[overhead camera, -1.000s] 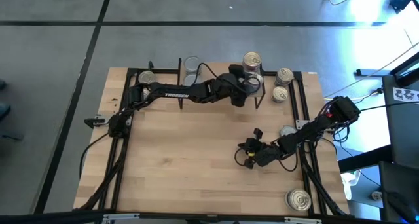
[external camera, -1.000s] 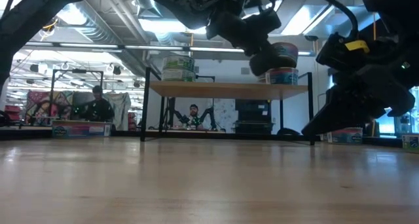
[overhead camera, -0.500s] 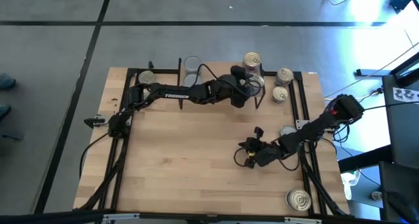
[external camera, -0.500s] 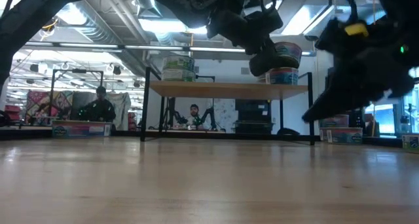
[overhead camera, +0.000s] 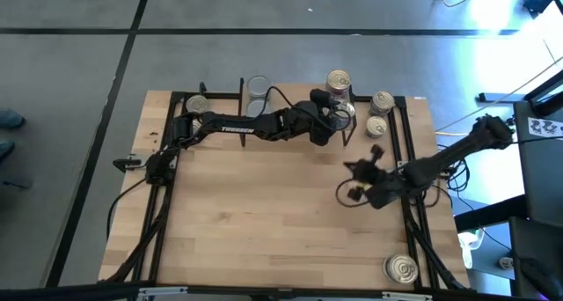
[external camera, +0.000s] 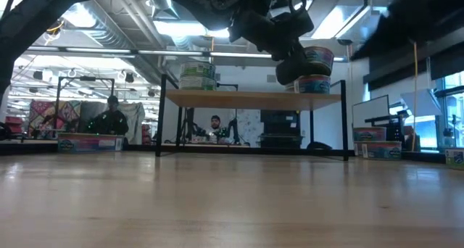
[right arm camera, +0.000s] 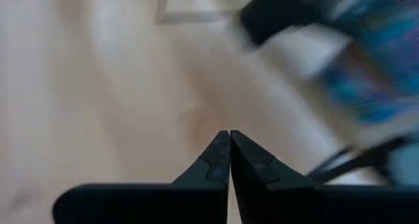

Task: Stack canned seafood by type on shelf
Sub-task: Stack the blue pink tuna can on top of the blue pink tuna can on the shelf

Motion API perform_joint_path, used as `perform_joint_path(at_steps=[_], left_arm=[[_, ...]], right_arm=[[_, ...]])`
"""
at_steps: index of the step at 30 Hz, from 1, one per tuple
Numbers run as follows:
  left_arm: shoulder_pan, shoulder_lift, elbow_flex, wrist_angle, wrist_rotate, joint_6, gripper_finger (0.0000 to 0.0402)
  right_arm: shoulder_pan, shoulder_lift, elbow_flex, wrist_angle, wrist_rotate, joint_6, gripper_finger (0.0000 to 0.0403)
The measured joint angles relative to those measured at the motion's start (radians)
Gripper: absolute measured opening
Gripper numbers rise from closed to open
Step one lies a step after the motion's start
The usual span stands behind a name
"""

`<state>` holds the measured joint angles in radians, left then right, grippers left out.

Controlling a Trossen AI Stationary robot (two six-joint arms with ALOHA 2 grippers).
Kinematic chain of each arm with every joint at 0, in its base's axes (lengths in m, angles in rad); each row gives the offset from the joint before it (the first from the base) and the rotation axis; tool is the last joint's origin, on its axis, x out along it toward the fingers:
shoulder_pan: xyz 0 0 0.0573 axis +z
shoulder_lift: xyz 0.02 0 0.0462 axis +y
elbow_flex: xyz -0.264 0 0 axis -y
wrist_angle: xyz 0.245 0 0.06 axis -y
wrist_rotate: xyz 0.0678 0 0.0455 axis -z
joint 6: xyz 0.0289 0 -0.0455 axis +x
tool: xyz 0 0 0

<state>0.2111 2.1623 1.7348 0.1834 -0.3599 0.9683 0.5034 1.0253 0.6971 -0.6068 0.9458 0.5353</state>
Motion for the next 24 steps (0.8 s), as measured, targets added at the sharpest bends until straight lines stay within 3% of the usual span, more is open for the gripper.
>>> perform_joint_path(at_steps=[3, 6, 14, 18, 24], left_arm=[[0.0, 0.0, 0.0, 0.0, 0.0, 0.0, 0.0279], [0.0, 0.0, 0.0, 0.0, 0.0, 0.0, 0.0279], [0.0, 0.0, 0.0, 0.0, 0.0, 0.0, 0.0279], [-0.001, 0.0, 0.0, 0.0, 0.0, -0.001, 0.0279], [-0.001, 0.0, 0.0, -0.001, -0.001, 0.003, 0.0279]], right_arm=[[-0.008, -0.078, 0.0, 0.016, 0.155, -0.055, 0.0014], [-0.052, -0.135, 0.0, 0.072, 0.182, -0.158, 0.0014], [-0.269, -0.139, 0.0, 0.26, -0.08, -0.468, 0.0014], [-0.371, -0.118, 0.0, 0.287, -0.099, -0.535, 0.0014], [-0.478, -0.105, 0.0, 0.362, -0.261, -0.611, 0.0014]])
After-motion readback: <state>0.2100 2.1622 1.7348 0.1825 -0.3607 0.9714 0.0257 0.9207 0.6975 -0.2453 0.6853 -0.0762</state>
